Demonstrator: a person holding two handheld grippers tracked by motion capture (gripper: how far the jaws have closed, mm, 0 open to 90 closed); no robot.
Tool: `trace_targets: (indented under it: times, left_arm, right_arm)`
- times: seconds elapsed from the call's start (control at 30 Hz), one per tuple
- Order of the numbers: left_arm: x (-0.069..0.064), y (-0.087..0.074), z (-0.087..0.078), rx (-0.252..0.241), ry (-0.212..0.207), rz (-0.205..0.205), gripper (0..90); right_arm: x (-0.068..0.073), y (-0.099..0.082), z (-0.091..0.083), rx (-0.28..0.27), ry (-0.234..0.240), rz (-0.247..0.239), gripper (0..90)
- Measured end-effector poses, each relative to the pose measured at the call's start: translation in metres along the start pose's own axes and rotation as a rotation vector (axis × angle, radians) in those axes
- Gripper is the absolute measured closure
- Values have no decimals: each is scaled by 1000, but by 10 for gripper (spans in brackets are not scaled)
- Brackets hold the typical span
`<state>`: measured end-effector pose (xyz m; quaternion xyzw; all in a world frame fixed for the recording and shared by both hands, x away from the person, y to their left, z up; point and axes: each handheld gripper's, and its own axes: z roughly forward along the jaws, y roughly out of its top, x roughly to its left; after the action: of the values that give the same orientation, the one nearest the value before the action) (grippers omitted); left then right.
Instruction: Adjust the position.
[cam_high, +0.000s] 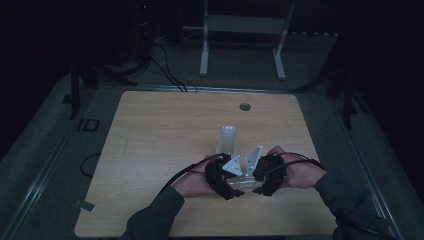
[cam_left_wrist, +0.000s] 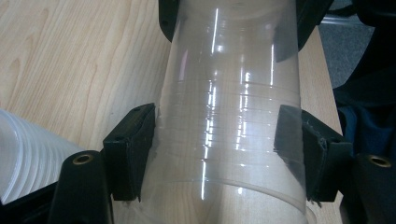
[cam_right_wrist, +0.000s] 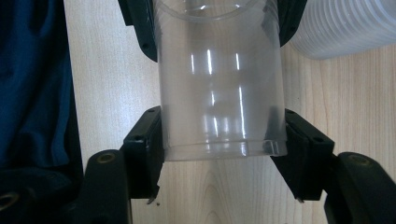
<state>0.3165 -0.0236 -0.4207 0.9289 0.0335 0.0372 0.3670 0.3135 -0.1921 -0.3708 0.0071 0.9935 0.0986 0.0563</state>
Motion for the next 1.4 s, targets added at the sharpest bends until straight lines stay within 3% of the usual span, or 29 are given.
trace_targets:
  times: [0.2, 0.27, 0.3, 0.4, 0.53, 1.0, 1.4]
  left_arm:
    - [-1, 1, 1, 0, 10, -10, 265]
    - [-1, 1, 1, 12, 16, -10, 205]
    - [-1, 1, 2, 1, 16, -30, 187]
    - [-1, 1, 2, -6, 20, -37, 172]
    - [2, 1, -3, -43, 34, -64, 169]
    - [4, 0, -19, -130, 69, -81, 172]
    - [5, -2, -26, -163, 108, -94, 196]
  right_arm:
    - [0, -1, 0, -8, -2, 5, 414]
    - [1, -2, 0, -13, -1, 6, 415]
    - [1, -2, 1, -13, -1, 8, 415]
    - [1, -3, 1, -14, 1, 12, 415]
    - [1, -5, 2, -29, -3, 29, 414]
    - [-1, -16, 2, -58, -15, 84, 414]
    - [-4, -35, 0, -81, -55, 172, 415]
